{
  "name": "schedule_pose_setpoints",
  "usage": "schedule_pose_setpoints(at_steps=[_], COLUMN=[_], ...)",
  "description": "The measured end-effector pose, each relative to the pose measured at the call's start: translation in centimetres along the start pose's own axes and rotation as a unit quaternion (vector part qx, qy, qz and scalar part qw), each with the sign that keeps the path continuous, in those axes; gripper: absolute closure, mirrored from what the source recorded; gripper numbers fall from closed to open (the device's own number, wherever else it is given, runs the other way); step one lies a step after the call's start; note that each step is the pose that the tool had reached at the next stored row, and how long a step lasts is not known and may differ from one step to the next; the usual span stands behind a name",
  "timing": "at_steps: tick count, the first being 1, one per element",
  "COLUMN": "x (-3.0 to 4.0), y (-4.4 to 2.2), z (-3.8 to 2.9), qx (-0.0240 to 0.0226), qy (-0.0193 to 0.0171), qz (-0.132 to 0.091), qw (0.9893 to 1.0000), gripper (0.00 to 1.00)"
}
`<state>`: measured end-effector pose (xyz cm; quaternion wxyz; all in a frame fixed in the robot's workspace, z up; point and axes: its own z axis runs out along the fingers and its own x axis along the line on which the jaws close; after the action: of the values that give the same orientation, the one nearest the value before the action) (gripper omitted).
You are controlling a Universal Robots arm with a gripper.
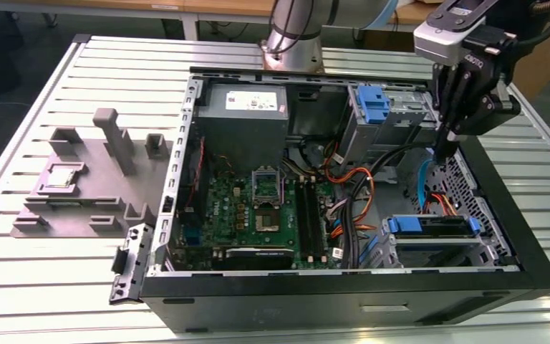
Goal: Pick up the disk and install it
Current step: 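Insert the second disk wire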
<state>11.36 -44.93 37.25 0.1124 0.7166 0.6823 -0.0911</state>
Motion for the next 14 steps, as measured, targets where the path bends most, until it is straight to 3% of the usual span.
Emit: schedule_pose_setpoints(at_steps=[2, 7, 9, 11, 14], x=[0.18, 0.51, 0.58, 0.58, 0.59], y=[-0.01, -0.05, -0.06, -0.06, -0.06], z=[0.24, 1.08, 1.32, 1.31, 1.33], qx=[-0.0003, -0.0004, -0.0004, -0.0002, -0.0001], qy=[-0.0054, -0.0075, -0.0073, -0.0031, -0.0016], qz=[0.000, 0.000, 0.000, 0.000, 0.000], qw=[1.0000, 1.0000, 1.0000, 1.0000, 1.0000], gripper=[0.83, 0.83, 0.83, 0.83, 0.83])
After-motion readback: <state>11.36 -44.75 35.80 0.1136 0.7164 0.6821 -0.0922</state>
